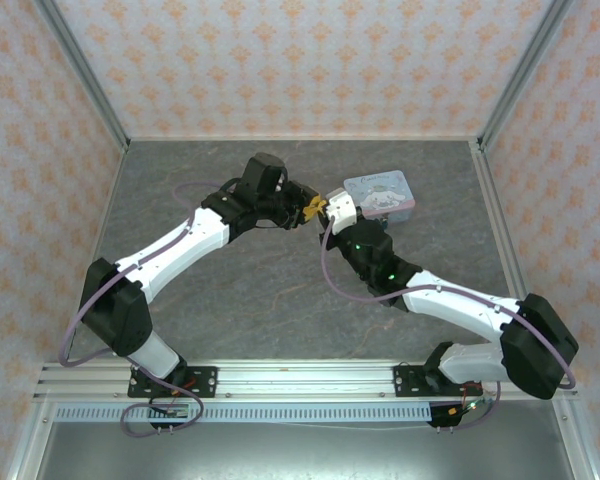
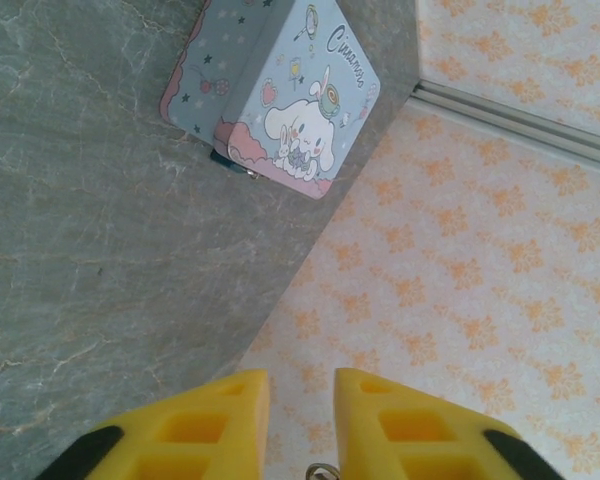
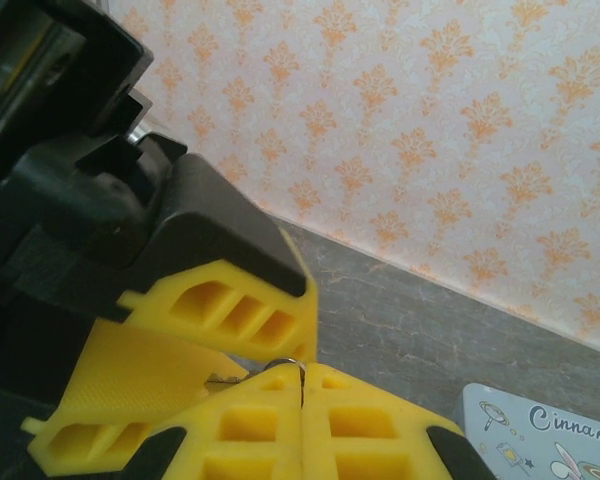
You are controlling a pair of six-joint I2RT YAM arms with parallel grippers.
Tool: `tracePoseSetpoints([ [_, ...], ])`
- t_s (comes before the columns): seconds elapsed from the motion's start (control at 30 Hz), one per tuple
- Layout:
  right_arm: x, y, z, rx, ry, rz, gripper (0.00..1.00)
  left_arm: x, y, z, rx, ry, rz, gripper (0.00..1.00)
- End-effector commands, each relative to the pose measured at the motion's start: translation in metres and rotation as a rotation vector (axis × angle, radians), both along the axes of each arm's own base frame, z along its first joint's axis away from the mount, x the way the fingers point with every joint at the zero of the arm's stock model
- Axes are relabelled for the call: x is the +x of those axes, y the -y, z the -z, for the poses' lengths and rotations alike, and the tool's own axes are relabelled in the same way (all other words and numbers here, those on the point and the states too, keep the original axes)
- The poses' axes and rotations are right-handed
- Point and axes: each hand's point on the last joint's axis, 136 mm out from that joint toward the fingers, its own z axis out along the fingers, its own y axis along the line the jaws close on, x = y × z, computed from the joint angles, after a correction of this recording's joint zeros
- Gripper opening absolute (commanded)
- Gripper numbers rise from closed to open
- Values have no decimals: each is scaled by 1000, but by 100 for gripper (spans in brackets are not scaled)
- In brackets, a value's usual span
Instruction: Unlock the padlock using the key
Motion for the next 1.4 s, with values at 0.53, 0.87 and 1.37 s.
tracePoseSetpoints([
  [0.53,-22,5,-15,54,-67,-59,32,5,6,-6,41,78,56,0],
  [0.87,-31,33,-43,392,-251,-200,64,22,-23,-51,254,448,46,0],
  [1.37,-15,13,-77,929,-631,-535,67,4,-15,-123,266,1064,179,0],
])
